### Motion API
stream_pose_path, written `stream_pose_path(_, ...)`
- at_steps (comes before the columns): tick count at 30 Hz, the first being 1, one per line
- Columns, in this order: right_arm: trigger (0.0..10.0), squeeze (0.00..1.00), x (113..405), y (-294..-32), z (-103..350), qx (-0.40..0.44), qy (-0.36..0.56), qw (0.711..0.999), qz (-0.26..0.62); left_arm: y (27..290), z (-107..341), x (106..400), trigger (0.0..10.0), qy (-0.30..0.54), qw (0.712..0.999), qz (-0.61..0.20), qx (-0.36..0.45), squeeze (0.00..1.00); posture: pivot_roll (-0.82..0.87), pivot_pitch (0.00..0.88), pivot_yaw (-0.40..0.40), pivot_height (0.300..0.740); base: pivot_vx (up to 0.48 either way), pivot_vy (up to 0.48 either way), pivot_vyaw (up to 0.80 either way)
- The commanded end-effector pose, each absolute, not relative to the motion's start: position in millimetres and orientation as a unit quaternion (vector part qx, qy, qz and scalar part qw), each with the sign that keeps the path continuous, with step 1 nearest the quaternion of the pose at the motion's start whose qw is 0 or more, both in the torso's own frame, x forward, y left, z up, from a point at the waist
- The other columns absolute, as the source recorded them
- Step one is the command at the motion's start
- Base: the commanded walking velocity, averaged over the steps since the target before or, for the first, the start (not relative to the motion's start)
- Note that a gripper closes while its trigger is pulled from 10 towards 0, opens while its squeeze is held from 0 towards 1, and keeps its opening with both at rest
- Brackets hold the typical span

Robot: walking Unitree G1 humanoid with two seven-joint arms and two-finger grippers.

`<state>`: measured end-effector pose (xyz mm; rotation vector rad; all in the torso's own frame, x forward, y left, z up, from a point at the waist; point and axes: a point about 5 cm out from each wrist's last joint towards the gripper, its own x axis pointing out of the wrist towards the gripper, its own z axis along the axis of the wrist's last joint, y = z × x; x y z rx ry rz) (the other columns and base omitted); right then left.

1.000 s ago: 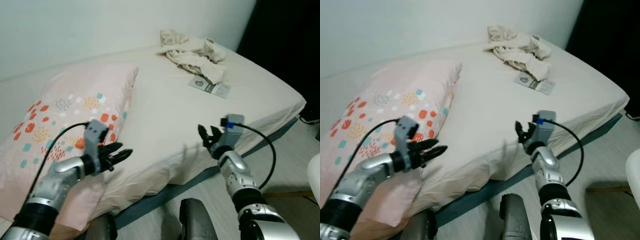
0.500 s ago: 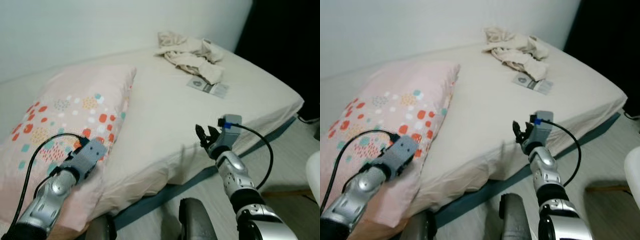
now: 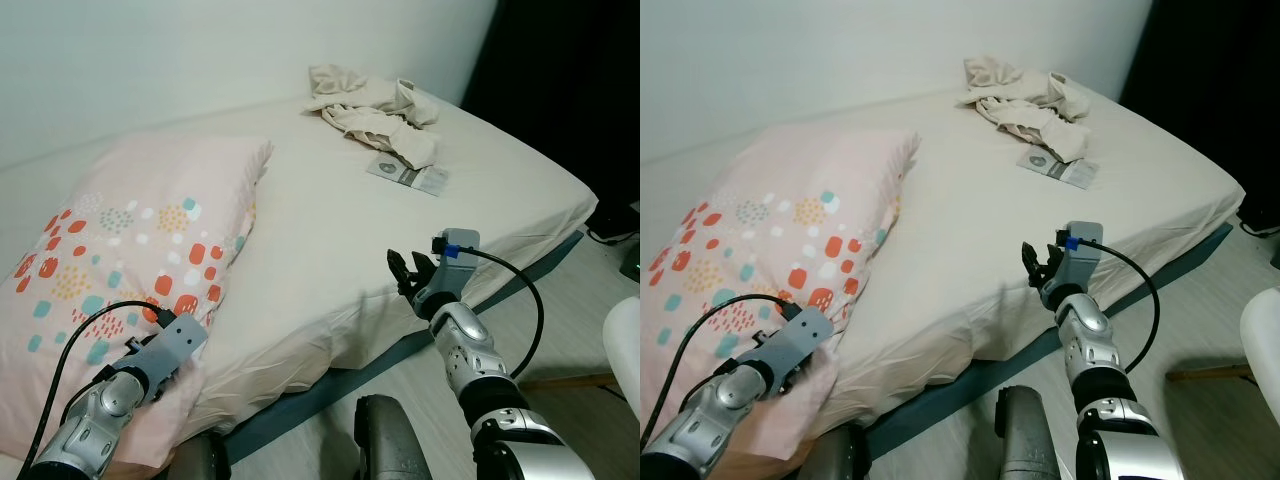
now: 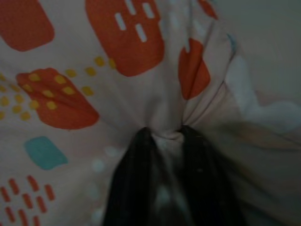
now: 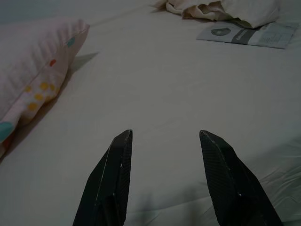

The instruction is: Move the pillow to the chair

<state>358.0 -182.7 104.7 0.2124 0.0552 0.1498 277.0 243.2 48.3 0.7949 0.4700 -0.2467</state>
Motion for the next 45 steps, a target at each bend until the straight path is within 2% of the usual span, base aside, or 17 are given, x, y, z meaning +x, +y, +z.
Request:
stream_pose_path(1, 10.0, 0.00, 358, -184, 104, 0.107, 0.029, 0.991, 0.071, 265, 37, 266, 0.0, 0.277, 0.867, -0.106, 0.401, 0.00, -0.05, 0.137, -0.048, 0.590, 0.000, 0.000, 0.00)
stream_pose_path(3, 10.0, 0.00, 358, -184, 104, 0.107, 0.029, 0.991, 0.071, 268, 39, 267, 0.0, 0.276, 0.864, -0.105, 0.407, 0.00, -0.05, 0.137, -0.048, 0.590, 0.000, 0.000, 0.00)
stream_pose_path(11, 10.0, 0.00, 357, -186, 103, 0.106, 0.030, 0.992, 0.068, 305, 49, 264, 0.0, 0.291, 0.822, -0.100, 0.478, 0.00, -0.05, 0.139, -0.047, 0.590, 0.000, 0.000, 0.00)
stream_pose_path(12, 10.0, 0.00, 357, -186, 102, 0.106, 0.030, 0.991, 0.069, 323, 56, 262, 0.0, 0.300, 0.803, -0.090, 0.507, 0.00, -0.05, 0.138, -0.048, 0.590, 0.000, 0.000, 0.00)
stream_pose_path(13, 10.0, 0.00, 357, -186, 102, 0.106, 0.030, 0.991, 0.069, 323, 56, 262, 0.0, 0.300, 0.803, -0.090, 0.507, 0.00, -0.05, 0.138, -0.048, 0.590, 0.000, 0.000, 0.00)
stream_pose_path(14, 10.0, 0.00, 357, -185, 103, 0.106, 0.030, 0.991, 0.070, 339, 64, 261, 0.0, 0.308, 0.785, -0.074, 0.532, 0.00, -0.05, 0.137, -0.049, 0.590, 0.000, 0.000, 0.00)
stream_pose_path(15, 10.0, 0.00, 357, -185, 103, 0.106, 0.030, 0.991, 0.070, 339, 64, 261, 0.0, 0.308, 0.785, -0.074, 0.532, 0.00, -0.05, 0.137, -0.049, 0.590, 0.000, 0.000, 0.00)
stream_pose_path(16, 10.0, 0.00, 358, -185, 103, 0.107, 0.030, 0.991, 0.070, 354, 73, 261, 0.0, 0.315, 0.770, -0.057, 0.552, 0.00, -0.05, 0.137, -0.049, 0.590, 0.000, 0.000, 0.00)
stream_pose_path(20, 10.0, 0.00, 359, -184, 104, 0.107, 0.030, 0.991, 0.072, 410, 132, 261, 0.0, 0.316, 0.718, 0.035, 0.620, 0.00, -0.04, 0.135, -0.053, 0.590, 0.000, 0.000, 0.00)
stream_pose_path(23, 10.0, 0.00, 359, -183, 105, 0.107, 0.030, 0.991, 0.073, 427, 157, 261, 0.0, 0.311, 0.703, 0.073, 0.636, 0.00, -0.04, 0.135, -0.055, 0.590, 0.000, 0.000, 0.00)
stream_pose_path(32, 10.0, 0.00, 359, -181, 104, 0.109, 0.031, 0.991, 0.078, 452, 194, 257, 0.0, 0.301, 0.686, 0.158, 0.644, 0.00, -0.04, 0.139, -0.054, 0.590, 0.000, 0.000, 0.00)
stream_pose_path(40, 10.0, 0.00, 358, -181, 104, 0.108, 0.030, 0.991, 0.078, 457, 196, 251, 0.0, 0.263, 0.689, 0.182, 0.651, 0.00, -0.05, 0.145, -0.053, 0.590, 0.000, 0.000, 0.00)
stream_pose_path(41, 10.0, 0.00, 359, -182, 104, 0.108, 0.030, 0.991, 0.077, 459, 207, 251, 0.0, 0.232, 0.717, 0.192, 0.629, 0.00, -0.05, 0.143, -0.054, 0.590, 0.000, 0.000, 0.00)
stream_pose_path(42, 10.0, 0.00, 359, -182, 104, 0.109, 0.030, 0.991, 0.077, 457, 210, 253, 0.0, 0.213, 0.762, 0.183, 0.583, 0.00, -0.05, 0.143, -0.054, 0.590, 0.000, 0.000, 0.00)
stream_pose_path(43, 10.0, 0.00, 359, -182, 104, 0.109, 0.030, 0.991, 0.077, 457, 210, 253, 0.0, 0.213, 0.762, 0.183, 0.583, 0.00, -0.05, 0.143, -0.054, 0.590, 0.000, 0.000, 0.00)
stream_pose_path(44, 10.0, 0.00, 358, -182, 104, 0.109, 0.030, 0.991, 0.078, 443, 208, 260, 0.0, 0.176, 0.864, 0.112, 0.459, 0.00, -0.04, 0.140, -0.056, 0.590, 0.000, 0.000, 0.00)
stream_pose_path(45, 10.0, 0.00, 358, -182, 104, 0.109, 0.030, 0.991, 0.078, 443, 208, 260, 0.0, 0.176, 0.864, 0.112, 0.459, 0.00, -0.04, 0.140, -0.056, 0.590, 0.000, 0.000, 0.00)
